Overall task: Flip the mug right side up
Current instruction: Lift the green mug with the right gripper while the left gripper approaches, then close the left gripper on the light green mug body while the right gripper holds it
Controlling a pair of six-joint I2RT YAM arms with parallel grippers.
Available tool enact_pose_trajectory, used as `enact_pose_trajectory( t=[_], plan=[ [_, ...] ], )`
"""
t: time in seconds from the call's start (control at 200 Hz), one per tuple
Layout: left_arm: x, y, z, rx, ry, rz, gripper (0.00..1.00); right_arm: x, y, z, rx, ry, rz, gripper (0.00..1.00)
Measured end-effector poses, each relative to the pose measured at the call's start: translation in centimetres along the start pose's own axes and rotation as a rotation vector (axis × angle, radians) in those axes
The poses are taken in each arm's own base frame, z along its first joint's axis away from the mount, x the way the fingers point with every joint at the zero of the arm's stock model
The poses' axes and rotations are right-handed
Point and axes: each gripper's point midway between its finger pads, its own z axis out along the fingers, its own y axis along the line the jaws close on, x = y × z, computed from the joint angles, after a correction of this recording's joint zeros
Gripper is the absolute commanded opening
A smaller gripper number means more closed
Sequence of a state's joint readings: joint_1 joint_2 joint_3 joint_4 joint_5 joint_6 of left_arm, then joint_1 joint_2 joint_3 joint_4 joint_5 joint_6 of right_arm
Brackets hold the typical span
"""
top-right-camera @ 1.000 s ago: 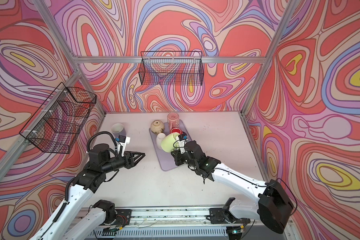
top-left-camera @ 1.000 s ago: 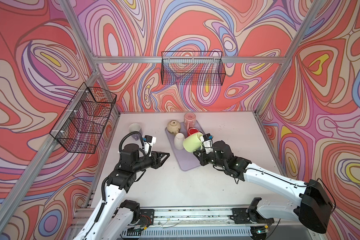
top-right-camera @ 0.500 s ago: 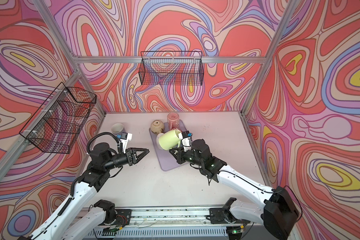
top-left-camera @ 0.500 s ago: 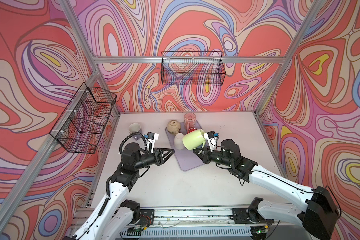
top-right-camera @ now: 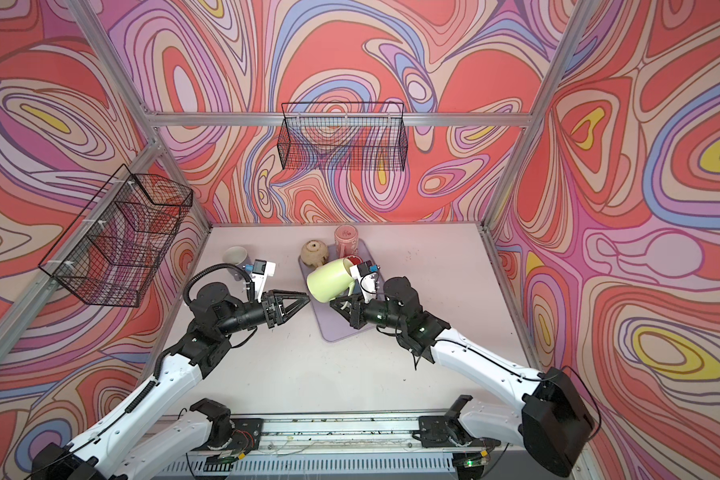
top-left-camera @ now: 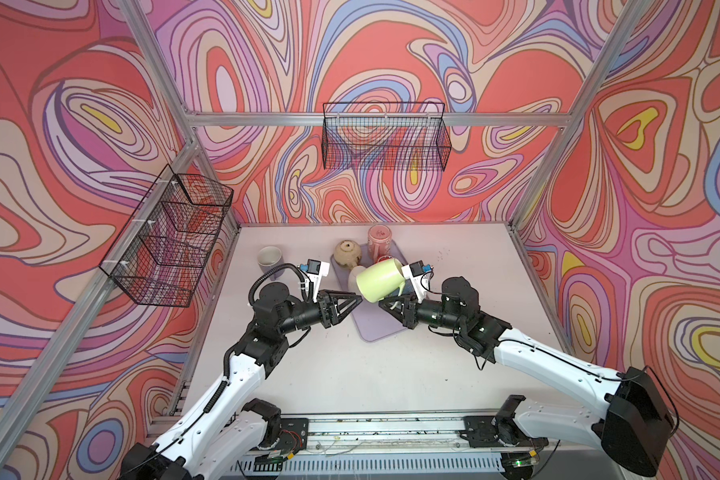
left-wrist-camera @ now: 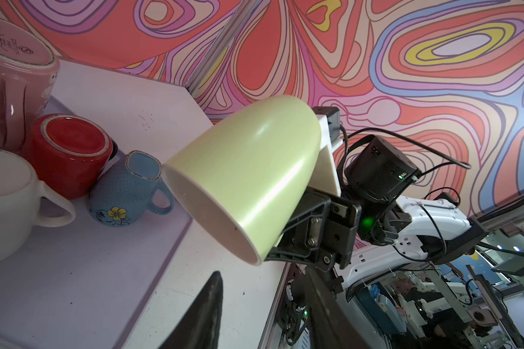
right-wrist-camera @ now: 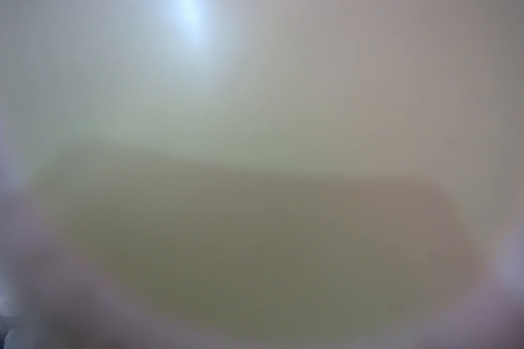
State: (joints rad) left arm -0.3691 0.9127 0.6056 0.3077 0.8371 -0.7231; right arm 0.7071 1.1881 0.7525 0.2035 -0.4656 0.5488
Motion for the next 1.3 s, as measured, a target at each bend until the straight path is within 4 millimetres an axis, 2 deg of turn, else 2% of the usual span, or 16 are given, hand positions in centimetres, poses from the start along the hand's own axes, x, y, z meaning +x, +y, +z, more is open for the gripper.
enact_pose_trajectory(
  t=[0.426,0.651,1.006,1.302],
  plan=[
    [0.2,-0.3,2.0,0.043,0.002,0.018,0.49,0.0,1.1,0.5,-0.078,0.010,0.003,0.04],
    [-0.7,-1.0,2.5,0.072,-0.035,0.046,0.48,-0.2,1.6,0.7,-0.108,0.005,0.007,0.03],
    [-1.7,-2.3,3.2,0.129,-0.081,0.066,0.44,-0.7,2.2,0.7,-0.144,-0.014,-0.001,0.03],
    [-2.3,-2.7,3.4,0.144,-0.104,0.070,0.36,-0.9,2.4,1.1,-0.169,-0.025,0.006,0.03]
  ],
)
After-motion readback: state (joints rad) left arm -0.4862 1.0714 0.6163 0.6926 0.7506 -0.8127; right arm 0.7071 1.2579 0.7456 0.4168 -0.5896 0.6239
